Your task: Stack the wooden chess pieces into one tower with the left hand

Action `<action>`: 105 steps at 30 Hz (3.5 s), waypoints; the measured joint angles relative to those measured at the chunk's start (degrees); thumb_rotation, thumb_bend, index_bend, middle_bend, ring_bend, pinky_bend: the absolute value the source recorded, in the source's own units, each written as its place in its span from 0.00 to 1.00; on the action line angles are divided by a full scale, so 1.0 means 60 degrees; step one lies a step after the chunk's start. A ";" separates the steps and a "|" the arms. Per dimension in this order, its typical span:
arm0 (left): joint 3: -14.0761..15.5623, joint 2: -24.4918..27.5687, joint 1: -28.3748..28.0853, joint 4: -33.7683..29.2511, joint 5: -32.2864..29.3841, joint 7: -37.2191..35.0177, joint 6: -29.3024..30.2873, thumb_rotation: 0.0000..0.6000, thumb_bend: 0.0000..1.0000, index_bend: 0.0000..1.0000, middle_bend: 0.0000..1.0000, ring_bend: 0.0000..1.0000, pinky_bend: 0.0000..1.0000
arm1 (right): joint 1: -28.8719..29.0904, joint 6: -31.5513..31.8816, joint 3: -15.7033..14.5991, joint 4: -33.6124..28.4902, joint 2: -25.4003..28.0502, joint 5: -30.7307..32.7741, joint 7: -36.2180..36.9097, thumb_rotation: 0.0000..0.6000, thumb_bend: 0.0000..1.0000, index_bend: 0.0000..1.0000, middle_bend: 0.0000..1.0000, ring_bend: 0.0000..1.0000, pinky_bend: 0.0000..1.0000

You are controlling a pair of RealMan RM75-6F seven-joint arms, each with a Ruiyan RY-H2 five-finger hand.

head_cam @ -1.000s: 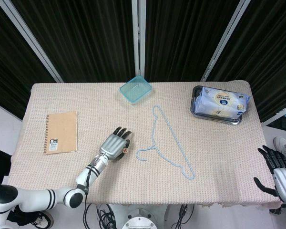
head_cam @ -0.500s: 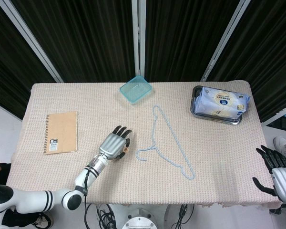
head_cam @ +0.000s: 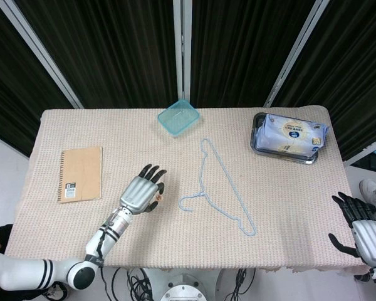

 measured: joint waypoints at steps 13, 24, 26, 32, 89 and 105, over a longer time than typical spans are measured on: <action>0.0346 0.0013 0.0330 0.0069 0.0326 -0.0004 0.0229 1.00 0.31 0.48 0.09 0.00 0.00 | -0.0061 0.0214 -0.0012 -0.0033 -0.0004 -0.0075 -0.0020 1.00 0.26 0.00 0.00 0.00 0.00; 0.0522 -0.0060 0.0529 0.0118 0.0341 0.0059 0.0229 1.00 0.32 0.48 0.09 0.00 0.00 | -0.0072 0.0250 -0.0020 -0.0029 0.0007 -0.0085 0.0003 1.00 0.26 0.00 0.00 0.00 0.00; 0.0539 -0.0095 0.0551 0.0172 0.0300 0.0069 0.0202 1.00 0.32 0.48 0.09 0.00 0.00 | -0.0074 0.0251 -0.0026 -0.0038 0.0009 -0.0092 -0.0008 1.00 0.26 0.00 0.00 0.00 0.00; 0.0580 -0.0217 0.0635 0.0385 0.0232 0.0002 0.0125 1.00 0.32 0.48 0.09 0.00 0.00 | -0.0101 0.0327 -0.0019 -0.0036 0.0014 -0.0102 0.0007 1.00 0.26 0.00 0.00 0.00 0.00; 0.0192 0.0036 0.0509 -0.0044 0.0926 -0.0223 -0.0200 0.27 0.52 0.33 0.00 0.00 0.00 | -0.0086 0.0239 0.0037 0.0043 0.0080 0.0064 0.0314 1.00 0.26 0.00 0.00 0.00 0.00; 0.0432 -0.0123 0.0394 0.0092 0.0341 0.0458 -0.0344 0.27 0.52 0.36 0.00 0.00 0.00 | -0.0078 0.0200 0.0031 -0.0002 0.0076 0.0075 0.0221 1.00 0.26 0.00 0.00 0.00 0.00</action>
